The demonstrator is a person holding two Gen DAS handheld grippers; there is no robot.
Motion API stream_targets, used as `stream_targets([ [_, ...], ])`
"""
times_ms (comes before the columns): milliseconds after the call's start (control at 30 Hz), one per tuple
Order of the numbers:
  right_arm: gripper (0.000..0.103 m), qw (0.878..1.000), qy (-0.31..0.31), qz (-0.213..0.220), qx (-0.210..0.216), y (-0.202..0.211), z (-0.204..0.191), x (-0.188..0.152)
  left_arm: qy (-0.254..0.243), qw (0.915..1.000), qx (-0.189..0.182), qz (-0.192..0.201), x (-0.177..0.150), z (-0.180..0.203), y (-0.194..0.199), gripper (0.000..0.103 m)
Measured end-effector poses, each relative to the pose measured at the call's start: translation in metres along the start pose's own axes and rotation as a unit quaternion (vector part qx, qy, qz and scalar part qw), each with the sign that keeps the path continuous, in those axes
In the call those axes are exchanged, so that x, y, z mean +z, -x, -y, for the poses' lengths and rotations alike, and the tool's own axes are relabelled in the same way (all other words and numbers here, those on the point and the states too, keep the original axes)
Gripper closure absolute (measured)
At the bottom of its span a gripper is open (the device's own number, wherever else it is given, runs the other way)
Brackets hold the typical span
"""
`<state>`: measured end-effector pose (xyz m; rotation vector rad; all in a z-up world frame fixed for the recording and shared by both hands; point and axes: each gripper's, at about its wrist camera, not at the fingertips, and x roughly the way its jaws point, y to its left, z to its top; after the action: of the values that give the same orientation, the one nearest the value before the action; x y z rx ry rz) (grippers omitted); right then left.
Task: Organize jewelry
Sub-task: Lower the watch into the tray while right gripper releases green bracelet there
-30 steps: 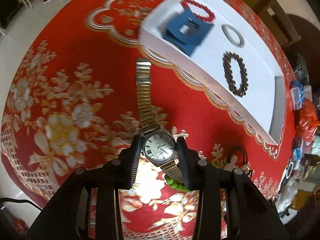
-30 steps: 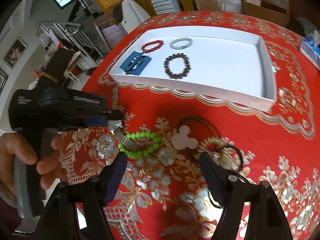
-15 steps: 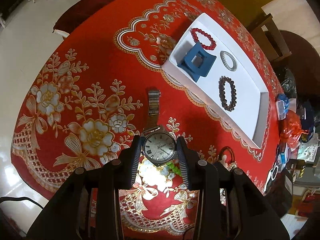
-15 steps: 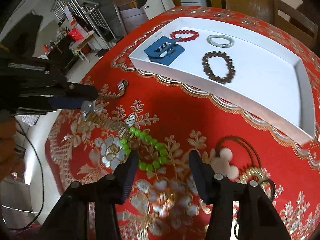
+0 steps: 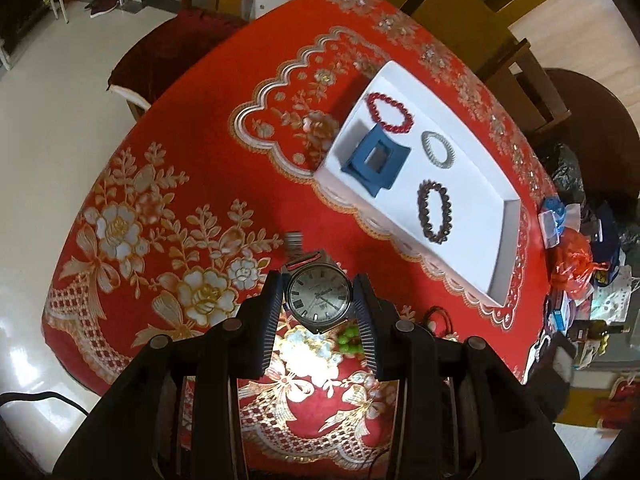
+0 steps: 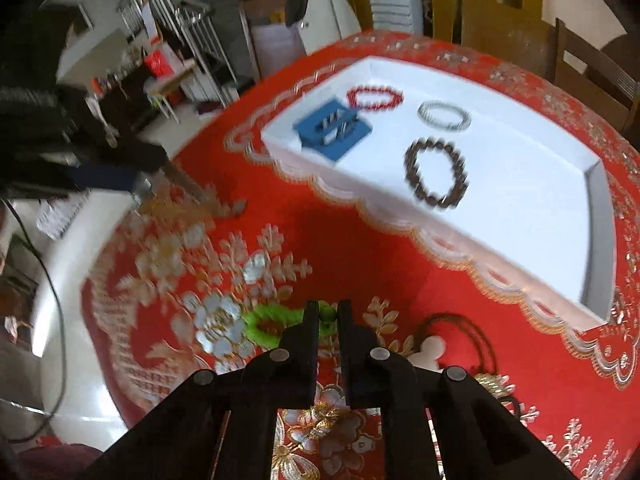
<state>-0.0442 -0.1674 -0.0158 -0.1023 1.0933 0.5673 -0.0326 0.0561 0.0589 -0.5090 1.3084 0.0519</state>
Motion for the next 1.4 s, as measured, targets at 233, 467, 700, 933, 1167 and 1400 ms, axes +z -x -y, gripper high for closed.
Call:
stream_targets([
  [233,0.095,1.000,-0.013,0.012,0.011,0.022,0.011,0.011,-0.015,0.9998,-0.008,0.005,0.005,0.019,0.001,0.068],
  [467,0.095,0.998,-0.037,0.038,0.018,0.047,0.031,0.029,-0.035,0.9992,-0.017,0.005,0.012,0.043,0.003,0.068],
  [700,0.095,0.997,-0.043,0.061,0.000,0.064,0.055,0.057,-0.074,0.9969,-0.023,0.013,0.026,0.081,0.004,0.068],
  [933,0.095,0.996,-0.072,0.054,-0.003,0.056,0.089,0.076,-0.108,0.9939,-0.024,0.007,0.044,0.119,-0.013,0.068],
  [1167,0.095,0.995,-0.091,0.029,-0.007,0.029,0.116,0.086,-0.133,0.9907,-0.022,-0.021,0.062,0.152,-0.049,0.068],
  [1400,0.095,0.993,-0.118,0.008,-0.020,0.003,0.151,0.096,-0.139,0.9890,-0.016,-0.048,0.082,0.174,-0.088,0.068],
])
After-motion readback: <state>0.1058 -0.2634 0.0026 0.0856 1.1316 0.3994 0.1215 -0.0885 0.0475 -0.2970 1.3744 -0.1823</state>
